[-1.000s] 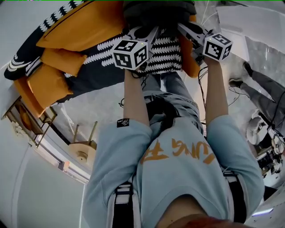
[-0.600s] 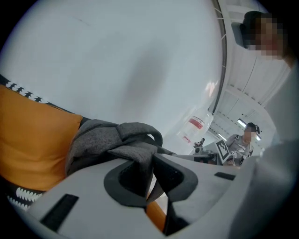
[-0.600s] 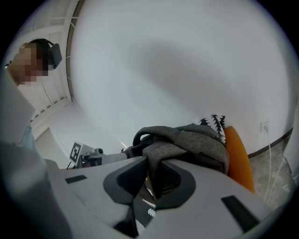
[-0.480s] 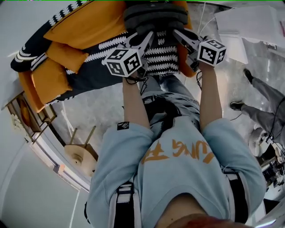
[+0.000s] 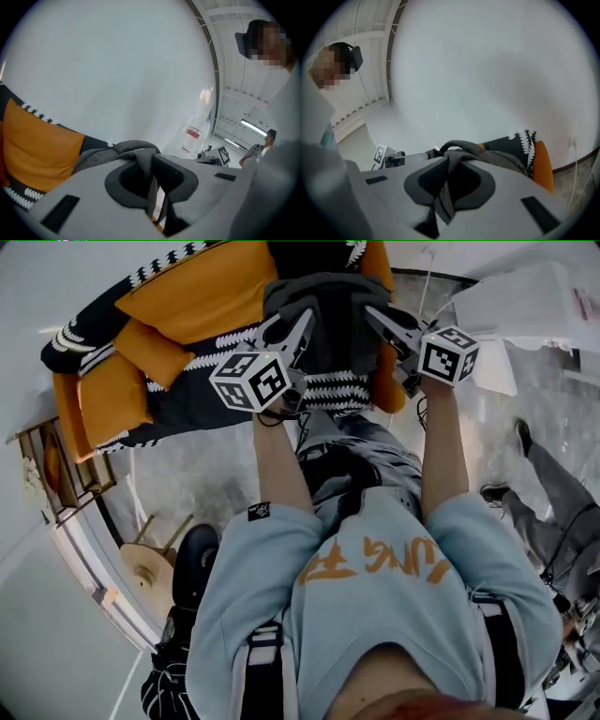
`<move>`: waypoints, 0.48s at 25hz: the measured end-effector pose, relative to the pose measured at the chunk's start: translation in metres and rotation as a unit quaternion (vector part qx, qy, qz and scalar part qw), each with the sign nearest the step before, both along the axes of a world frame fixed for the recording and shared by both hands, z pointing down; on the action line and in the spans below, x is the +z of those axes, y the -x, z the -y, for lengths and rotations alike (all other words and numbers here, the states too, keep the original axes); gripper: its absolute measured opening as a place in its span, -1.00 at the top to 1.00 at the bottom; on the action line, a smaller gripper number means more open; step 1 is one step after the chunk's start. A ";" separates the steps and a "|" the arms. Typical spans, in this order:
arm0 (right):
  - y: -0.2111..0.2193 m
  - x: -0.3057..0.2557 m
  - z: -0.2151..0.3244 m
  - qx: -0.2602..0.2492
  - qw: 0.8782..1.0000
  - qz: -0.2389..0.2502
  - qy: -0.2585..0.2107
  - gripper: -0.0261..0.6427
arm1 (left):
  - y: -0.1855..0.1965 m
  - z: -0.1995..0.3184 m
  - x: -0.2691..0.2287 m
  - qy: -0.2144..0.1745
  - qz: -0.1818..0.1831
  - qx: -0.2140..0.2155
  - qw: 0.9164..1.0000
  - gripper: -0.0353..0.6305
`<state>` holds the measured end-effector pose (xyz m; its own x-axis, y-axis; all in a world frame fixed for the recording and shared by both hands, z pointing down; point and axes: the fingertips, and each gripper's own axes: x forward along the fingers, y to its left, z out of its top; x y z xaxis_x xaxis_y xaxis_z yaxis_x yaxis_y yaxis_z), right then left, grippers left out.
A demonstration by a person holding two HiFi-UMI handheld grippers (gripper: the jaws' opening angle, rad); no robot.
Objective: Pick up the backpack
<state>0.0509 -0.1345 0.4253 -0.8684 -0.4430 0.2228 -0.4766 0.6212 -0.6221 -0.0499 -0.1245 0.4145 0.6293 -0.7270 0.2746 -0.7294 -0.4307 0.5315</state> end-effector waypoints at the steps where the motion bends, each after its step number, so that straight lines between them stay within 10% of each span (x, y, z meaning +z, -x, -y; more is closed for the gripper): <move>1: 0.001 -0.005 -0.002 -0.008 1.000 0.003 -0.006 0.76 | 0.001 -0.003 -0.005 -0.004 0.003 -0.002 1.000 0.72; 12: 0.018 -0.099 -0.024 -0.113 0.983 0.012 -0.146 0.77 | 0.021 -0.035 -0.098 -0.099 0.012 -0.027 0.995 0.72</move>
